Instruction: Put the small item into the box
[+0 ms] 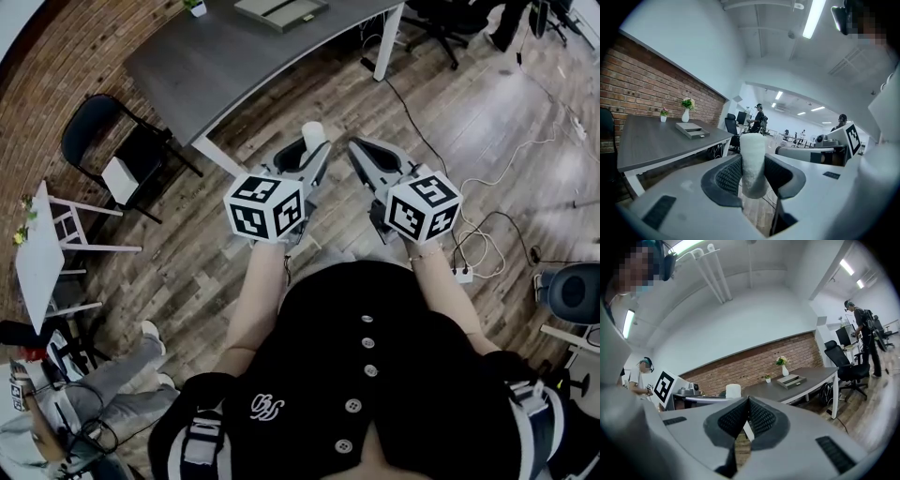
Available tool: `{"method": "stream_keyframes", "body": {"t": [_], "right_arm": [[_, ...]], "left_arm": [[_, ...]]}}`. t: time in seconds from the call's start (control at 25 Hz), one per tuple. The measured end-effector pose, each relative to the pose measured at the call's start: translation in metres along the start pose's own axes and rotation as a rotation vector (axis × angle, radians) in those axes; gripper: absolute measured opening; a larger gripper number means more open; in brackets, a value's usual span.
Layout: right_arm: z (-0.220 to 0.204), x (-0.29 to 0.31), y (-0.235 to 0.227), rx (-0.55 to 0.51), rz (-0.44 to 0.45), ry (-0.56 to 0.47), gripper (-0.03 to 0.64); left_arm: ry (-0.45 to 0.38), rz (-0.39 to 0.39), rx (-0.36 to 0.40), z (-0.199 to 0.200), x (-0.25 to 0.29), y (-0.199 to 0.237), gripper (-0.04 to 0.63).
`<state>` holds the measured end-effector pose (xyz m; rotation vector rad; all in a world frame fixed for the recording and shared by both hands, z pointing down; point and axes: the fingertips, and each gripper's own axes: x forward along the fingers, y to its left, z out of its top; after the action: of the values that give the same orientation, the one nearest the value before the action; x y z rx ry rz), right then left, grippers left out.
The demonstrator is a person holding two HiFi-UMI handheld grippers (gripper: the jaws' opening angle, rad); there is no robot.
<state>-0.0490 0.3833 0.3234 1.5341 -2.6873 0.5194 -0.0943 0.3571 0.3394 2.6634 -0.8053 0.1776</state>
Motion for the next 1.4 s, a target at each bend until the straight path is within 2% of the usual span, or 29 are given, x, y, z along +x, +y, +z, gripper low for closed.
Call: {"method": "stream_keyframes", "body": {"t": [0.24,0.4,0.68,0.96,1.2,1.4], "right_arm": [[-0.018,-0.005,-0.035,0.039,-0.011,0.027,0.003],[-0.022,-0.005,-0.070,0.092,-0.036,0.039,0.003],[-0.003,0.055,-0.117,0.074,-0.027,0.031,0.003],[0.043,0.156,-0.182,0.063,-0.027,0.032,0.003],[0.091,0.230,-0.235,0.037,-0.037,-0.001,0.003],[0.114,0.284,-0.259,0.032,-0.024,-0.011,0.005]], "left_arm": [[0.018,0.010,0.006,-0.013,0.030,0.009,0.138],[0.016,0.034,-0.031,-0.010,0.052,0.025,0.138],[0.034,0.036,-0.069,-0.004,0.107,0.073,0.138],[0.015,0.034,-0.079,0.053,0.188,0.163,0.138],[0.023,-0.015,-0.009,0.110,0.252,0.219,0.138],[0.051,-0.029,0.026,0.135,0.286,0.264,0.139]]}}
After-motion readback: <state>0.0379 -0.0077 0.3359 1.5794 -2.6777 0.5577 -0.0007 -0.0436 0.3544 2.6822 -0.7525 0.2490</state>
